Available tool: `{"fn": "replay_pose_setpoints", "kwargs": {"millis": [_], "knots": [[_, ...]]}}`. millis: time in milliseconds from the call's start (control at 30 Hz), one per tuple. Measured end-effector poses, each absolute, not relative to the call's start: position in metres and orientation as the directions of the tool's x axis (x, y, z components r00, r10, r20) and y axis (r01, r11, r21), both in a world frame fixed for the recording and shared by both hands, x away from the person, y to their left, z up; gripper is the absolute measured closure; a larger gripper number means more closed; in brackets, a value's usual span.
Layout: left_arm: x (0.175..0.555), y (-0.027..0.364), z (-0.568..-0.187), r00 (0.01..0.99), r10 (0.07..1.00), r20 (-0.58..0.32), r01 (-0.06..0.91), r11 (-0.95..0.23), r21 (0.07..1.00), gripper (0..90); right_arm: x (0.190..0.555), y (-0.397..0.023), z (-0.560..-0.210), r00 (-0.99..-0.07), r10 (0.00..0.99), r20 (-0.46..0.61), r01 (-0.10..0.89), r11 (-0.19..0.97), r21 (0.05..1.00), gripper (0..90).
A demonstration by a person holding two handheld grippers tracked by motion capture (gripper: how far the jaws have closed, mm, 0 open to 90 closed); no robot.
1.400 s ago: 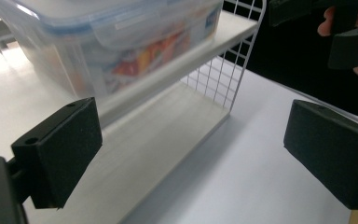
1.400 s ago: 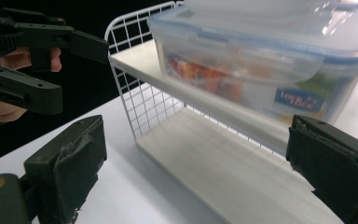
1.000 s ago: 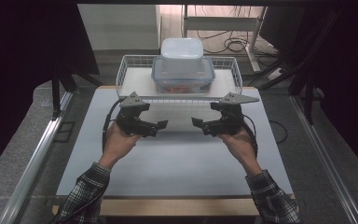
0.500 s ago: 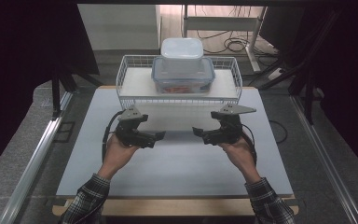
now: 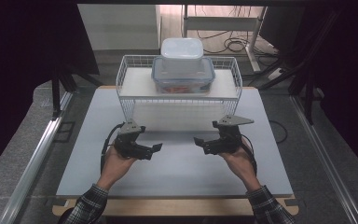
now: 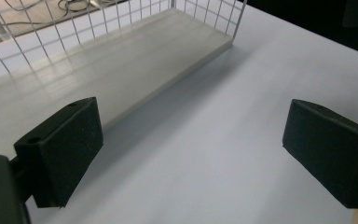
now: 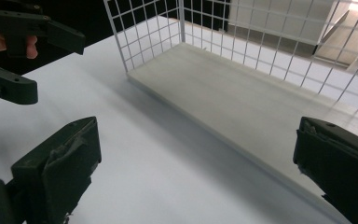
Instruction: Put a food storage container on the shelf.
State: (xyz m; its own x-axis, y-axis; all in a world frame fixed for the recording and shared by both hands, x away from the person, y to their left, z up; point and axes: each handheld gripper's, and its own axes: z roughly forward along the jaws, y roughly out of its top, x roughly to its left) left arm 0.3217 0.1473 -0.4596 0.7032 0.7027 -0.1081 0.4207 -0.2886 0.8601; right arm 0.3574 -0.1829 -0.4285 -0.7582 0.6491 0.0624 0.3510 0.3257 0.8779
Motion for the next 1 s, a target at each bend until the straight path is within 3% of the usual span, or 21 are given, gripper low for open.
{"fn": "replay_pose_setpoints", "kwargs": {"millis": [1000], "knots": [[0.292,0.165,-0.482,0.684,0.719,-0.123,0.458,-0.292,0.840,3.4,0.330,-0.208,-0.458,-0.737,0.674,0.045,0.391,0.372,0.842,0.0]]}}
